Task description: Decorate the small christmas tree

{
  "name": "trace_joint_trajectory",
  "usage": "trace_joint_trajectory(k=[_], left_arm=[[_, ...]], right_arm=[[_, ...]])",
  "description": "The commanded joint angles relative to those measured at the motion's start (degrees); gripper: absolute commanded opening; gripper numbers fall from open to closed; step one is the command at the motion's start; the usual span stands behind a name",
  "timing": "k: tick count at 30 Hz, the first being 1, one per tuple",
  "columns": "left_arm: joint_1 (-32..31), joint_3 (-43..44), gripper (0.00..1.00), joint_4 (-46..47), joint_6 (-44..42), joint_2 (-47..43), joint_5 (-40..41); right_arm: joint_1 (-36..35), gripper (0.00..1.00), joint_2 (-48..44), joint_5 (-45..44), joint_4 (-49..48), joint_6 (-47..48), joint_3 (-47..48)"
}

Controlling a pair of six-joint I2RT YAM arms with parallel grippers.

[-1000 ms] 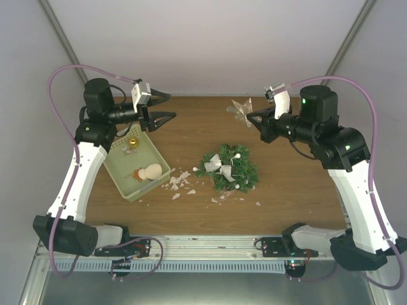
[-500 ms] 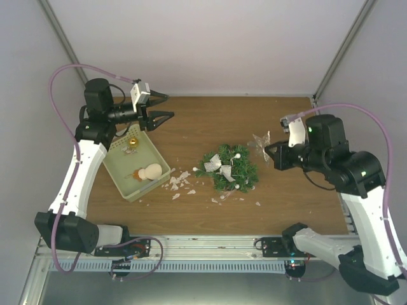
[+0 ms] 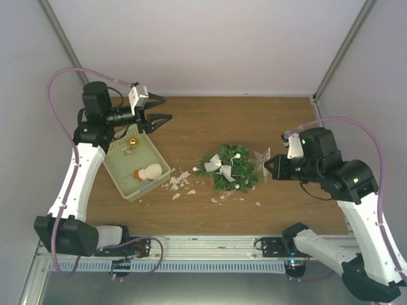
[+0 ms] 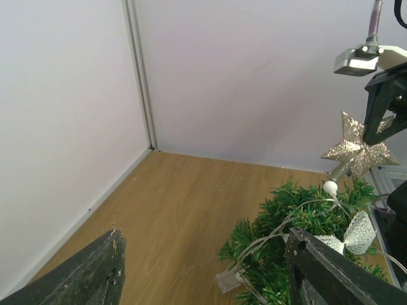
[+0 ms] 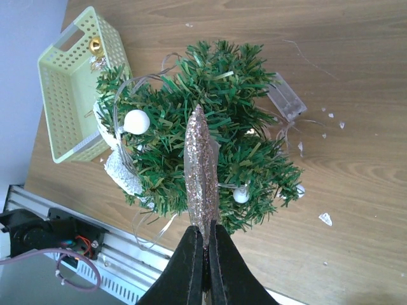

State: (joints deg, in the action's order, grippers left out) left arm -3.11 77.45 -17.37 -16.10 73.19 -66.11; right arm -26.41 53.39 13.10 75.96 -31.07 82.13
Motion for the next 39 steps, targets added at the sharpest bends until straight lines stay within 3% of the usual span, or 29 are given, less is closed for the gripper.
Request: trace_joint_trajectory(k=[1, 18, 39], left_arm=[[0.48, -0.65, 0.69, 1.43, -0.23, -1.56, -0.25], [0.57, -0.60, 0.69, 1.92, 0.53, -1.06, -0.71], [0.65, -0.46, 0.70, 1.50, 0.57, -0.46, -0.85]], right_arm=[[-0.37, 0.00, -0.69, 0.26, 0.10, -2.84, -0.98], [-0.33, 0.01, -0.08, 0.38, -0.23, -1.51, -7.16], [-0.31, 0.01, 2.19, 6.12, -6.01, 0.83, -8.16]])
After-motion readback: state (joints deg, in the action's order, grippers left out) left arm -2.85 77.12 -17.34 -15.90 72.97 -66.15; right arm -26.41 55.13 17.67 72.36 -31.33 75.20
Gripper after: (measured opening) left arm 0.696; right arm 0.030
